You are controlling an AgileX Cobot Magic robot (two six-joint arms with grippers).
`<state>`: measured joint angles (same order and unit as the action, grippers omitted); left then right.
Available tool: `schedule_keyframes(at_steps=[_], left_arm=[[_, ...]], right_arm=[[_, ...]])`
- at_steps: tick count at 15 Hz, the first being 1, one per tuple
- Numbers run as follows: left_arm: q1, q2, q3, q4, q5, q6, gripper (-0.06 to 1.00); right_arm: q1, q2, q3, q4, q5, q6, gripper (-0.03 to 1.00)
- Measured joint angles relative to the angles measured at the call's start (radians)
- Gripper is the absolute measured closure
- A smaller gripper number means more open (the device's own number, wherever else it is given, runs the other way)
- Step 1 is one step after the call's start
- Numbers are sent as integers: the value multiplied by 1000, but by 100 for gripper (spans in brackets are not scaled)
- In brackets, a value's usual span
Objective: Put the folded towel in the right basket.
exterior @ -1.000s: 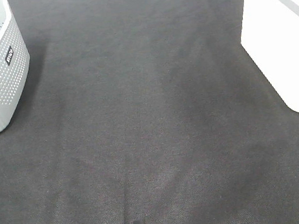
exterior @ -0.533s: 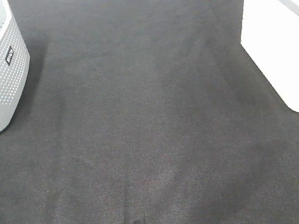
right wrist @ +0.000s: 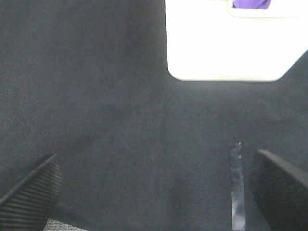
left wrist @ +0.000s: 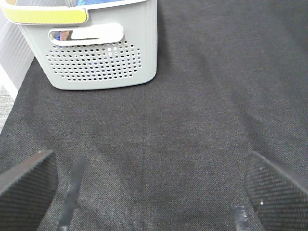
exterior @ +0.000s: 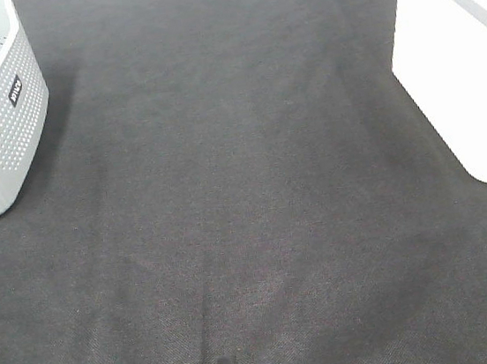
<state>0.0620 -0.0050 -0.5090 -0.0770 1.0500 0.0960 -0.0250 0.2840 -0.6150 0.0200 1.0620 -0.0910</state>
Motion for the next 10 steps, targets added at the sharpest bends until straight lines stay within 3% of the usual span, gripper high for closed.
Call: schedule_keyframes(at_steps=[3, 10], left_arm=[[0, 0, 0, 0, 0, 0, -5], [0, 0, 0, 0, 0, 0, -5]], right_arm=[[0, -110, 90, 6, -15, 0, 0], [0, -288, 102, 25, -15, 5, 0]])
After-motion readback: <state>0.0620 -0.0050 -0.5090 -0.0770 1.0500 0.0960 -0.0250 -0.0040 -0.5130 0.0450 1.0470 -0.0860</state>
